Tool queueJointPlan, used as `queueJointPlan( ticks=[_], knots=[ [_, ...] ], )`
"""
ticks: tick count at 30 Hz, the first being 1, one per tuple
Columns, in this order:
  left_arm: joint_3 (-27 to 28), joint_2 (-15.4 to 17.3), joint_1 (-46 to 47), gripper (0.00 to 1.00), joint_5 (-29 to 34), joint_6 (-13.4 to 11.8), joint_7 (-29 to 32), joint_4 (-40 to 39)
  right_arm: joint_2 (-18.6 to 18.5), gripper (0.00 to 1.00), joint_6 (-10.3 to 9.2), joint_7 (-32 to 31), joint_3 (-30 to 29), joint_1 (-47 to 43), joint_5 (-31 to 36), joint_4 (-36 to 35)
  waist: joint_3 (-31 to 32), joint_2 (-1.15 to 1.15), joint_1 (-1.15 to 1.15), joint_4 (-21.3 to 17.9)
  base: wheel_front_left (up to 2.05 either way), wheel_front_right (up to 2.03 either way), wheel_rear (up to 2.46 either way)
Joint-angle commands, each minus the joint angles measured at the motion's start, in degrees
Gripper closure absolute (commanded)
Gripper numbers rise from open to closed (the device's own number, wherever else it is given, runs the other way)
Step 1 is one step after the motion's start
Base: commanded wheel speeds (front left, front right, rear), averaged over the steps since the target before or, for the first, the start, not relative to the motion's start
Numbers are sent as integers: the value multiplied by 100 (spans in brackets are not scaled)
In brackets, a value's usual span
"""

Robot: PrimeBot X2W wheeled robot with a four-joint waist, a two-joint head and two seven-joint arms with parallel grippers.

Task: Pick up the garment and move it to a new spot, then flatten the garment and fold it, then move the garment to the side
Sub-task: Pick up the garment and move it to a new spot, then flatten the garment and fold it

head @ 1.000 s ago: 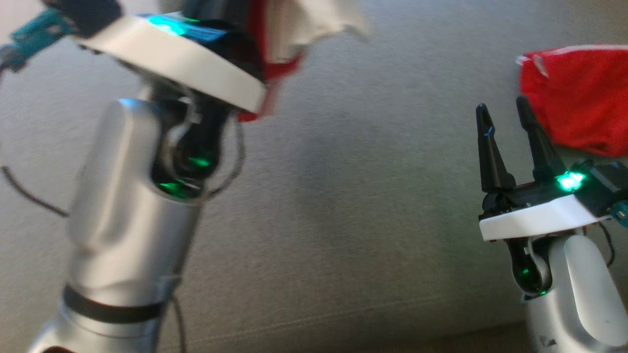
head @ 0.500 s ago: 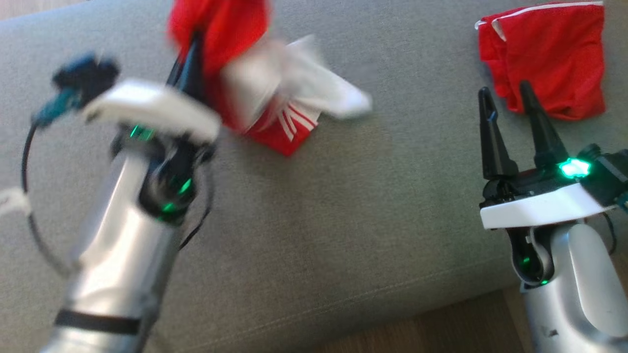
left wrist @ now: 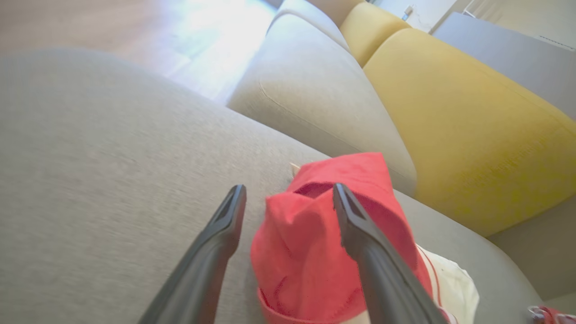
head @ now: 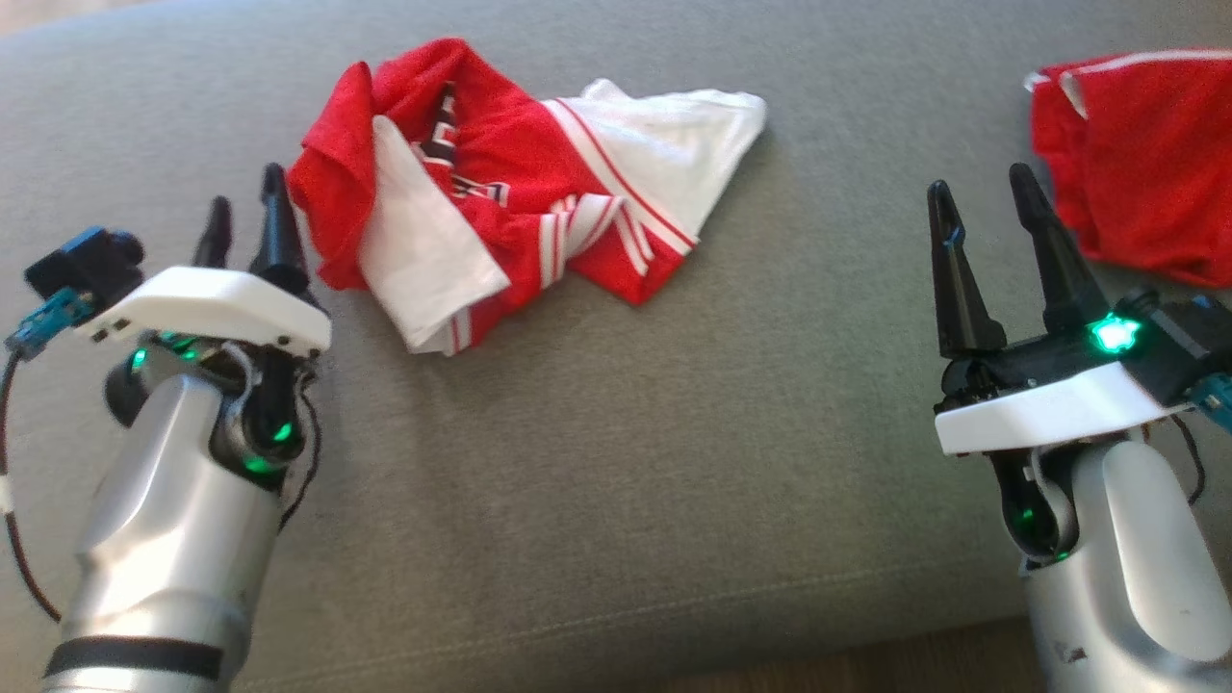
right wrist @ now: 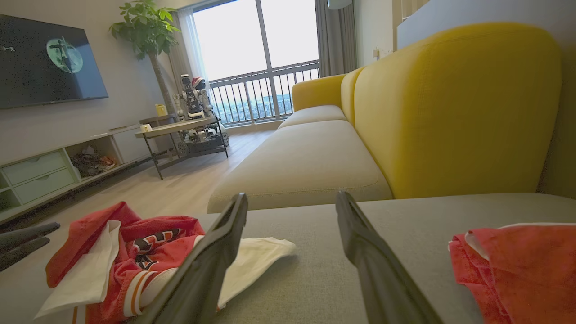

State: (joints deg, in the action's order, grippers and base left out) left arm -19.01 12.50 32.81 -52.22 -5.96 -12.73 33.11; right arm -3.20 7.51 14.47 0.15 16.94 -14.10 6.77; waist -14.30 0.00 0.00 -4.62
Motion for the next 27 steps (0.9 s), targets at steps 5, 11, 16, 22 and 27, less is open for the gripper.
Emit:
queueJointPlan(
  ticks=[5,11,16,22,27],
  knots=[
    [481,393,-368,0,740,-49,-220,-585,32,0,-2,52,94,-104,164,-129,466,0,0,522,0,0,0],
    [991,296,-1234,0,1732,-175,-225,-1611,32,0,-2,52,129,-373,222,-15,789,0,0,821,0,0,0],
    [1320,-55,-2186,0,2461,-115,-226,-2409,32,0,-2,52,181,-678,188,122,1071,0,0,1076,0,0,0],
    [1611,-545,-3045,0,3124,245,-226,-2823,32,0,-2,52,282,-940,112,286,1247,0,0,1288,0,0,0],
    [1899,-842,-3184,0,3305,498,-226,-2984,32,0,-2,52,438,-960,68,446,1261,0,0,1468,0,0,0]
  ],
)
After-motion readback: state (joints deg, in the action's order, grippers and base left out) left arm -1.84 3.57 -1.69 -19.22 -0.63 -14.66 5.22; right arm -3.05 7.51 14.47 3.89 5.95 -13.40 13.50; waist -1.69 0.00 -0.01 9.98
